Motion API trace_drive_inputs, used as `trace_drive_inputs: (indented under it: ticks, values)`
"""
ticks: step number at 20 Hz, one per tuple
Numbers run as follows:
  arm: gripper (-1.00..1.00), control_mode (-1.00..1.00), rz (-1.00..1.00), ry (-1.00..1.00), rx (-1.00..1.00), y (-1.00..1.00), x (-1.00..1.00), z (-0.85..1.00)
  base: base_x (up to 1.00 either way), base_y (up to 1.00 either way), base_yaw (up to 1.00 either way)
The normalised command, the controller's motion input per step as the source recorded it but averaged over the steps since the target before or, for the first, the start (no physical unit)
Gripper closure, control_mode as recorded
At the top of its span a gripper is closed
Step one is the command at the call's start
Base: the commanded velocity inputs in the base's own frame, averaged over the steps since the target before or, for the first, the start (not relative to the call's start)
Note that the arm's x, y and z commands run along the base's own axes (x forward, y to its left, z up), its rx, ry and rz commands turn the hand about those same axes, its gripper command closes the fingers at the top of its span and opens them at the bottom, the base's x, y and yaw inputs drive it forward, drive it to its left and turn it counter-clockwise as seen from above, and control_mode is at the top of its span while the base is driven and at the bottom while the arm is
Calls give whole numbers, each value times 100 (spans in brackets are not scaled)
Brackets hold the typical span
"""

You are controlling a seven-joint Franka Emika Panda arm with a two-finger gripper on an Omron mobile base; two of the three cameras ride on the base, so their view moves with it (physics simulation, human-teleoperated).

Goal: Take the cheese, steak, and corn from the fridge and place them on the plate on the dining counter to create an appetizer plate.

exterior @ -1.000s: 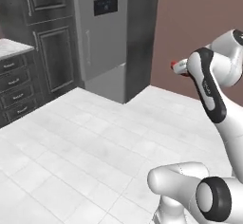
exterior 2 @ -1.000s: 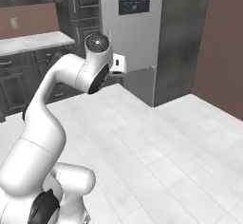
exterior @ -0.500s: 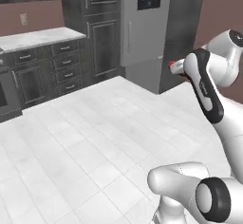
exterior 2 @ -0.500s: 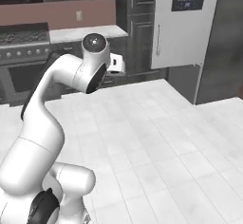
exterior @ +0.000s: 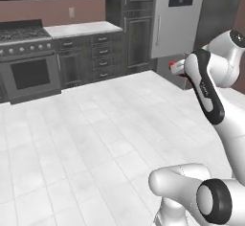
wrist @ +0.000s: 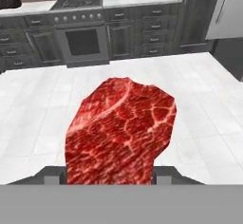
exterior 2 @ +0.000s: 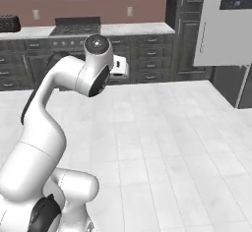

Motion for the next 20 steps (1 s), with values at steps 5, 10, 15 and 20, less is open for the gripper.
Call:
trace_drive_inputs:
  ticks: [5, 10, 15, 20]
  values:
    - [100, 100, 0, 0, 0, 0, 0, 0, -100, 0, 33]
    - [100, 100, 0, 0, 0, 0, 0, 0, -100, 37, 25]
    - [100, 100, 0, 0, 0, 0, 0, 0, -95, 94, 16]
    - [100, 100, 0, 0, 0, 0, 0, 0, -87, 100, 6]
